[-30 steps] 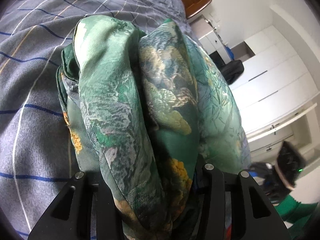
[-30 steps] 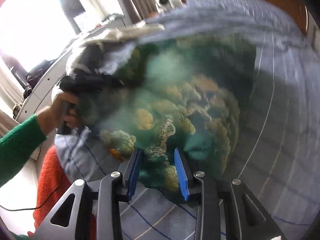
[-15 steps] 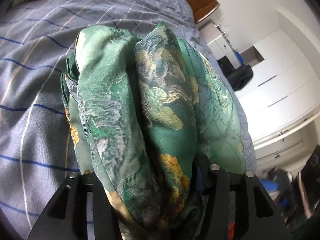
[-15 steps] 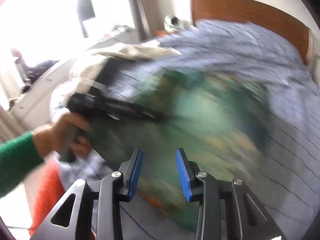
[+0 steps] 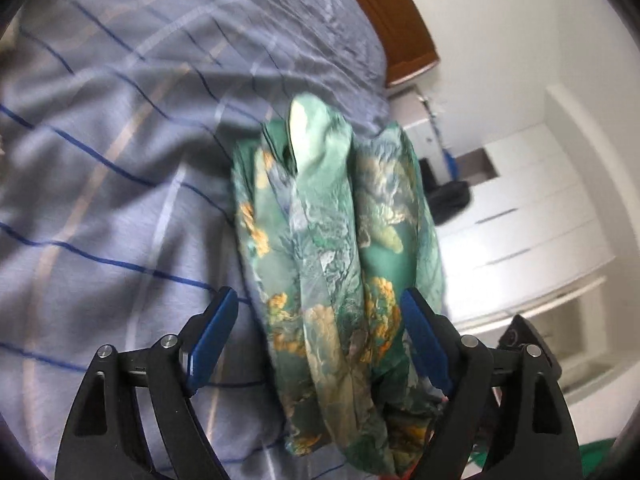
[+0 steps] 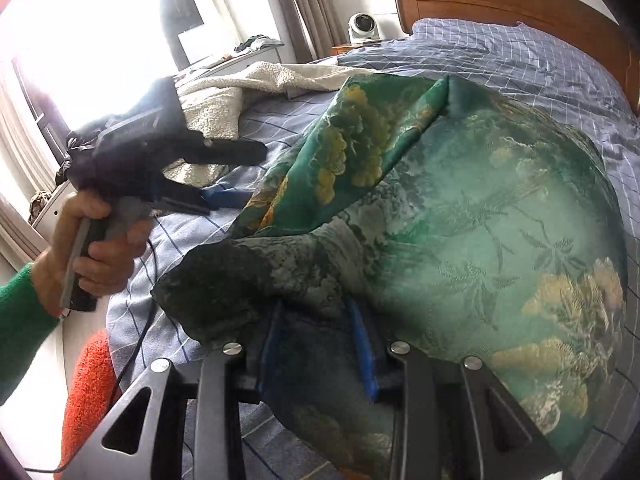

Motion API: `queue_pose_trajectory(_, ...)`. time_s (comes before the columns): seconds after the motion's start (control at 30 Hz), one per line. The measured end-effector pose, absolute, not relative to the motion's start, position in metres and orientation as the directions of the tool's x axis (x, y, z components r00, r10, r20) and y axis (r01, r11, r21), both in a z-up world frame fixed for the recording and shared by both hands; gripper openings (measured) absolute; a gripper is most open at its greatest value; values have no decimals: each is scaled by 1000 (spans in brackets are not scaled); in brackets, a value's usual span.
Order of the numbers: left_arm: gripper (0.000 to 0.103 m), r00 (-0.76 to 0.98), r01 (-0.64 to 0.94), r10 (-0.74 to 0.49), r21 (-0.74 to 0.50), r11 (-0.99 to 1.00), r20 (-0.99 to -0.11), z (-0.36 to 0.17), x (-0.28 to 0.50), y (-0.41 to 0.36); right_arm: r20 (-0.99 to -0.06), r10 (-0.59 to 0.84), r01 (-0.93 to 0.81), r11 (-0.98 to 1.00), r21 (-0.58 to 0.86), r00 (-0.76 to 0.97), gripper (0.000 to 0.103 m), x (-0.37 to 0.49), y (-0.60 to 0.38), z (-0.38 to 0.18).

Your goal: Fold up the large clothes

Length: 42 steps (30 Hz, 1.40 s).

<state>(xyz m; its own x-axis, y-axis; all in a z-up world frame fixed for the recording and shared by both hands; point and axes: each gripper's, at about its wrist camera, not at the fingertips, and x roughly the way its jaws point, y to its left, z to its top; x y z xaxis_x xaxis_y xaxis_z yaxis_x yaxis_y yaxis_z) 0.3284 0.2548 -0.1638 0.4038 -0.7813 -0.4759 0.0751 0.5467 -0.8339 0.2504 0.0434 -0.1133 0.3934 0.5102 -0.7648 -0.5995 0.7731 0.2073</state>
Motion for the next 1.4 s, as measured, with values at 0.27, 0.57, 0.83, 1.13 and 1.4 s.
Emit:
queue_pose_trajectory(0.27,91,408,41,-826,-896,442,-388,-194,361,253,-771,504,-597,775,206,389,33,246,45,-114)
queue_pose_trajectory(0.57,94,207,157,-878,-871,466,-432,-175,403,188,-773,502,-595,777,207,387,33,247,43,-120)
queue_pose_trajectory(0.83,91,80,167,-636,-619,767,-767,-164,452,120,-768,491,-582,790,193,412,32,246,39,-124)
queue_pose_trajectory(1.13,85,143,177,-575,-551,816,-805,-155,447,109,-637,539,-299,840,453,551,76,256,-112,-72)
queue_pose_trajectory(1.4,85,163,183,-575,-548,816,-802,-156,389,137,-611,728,-124,668,733,311,77,310,-173,-151)
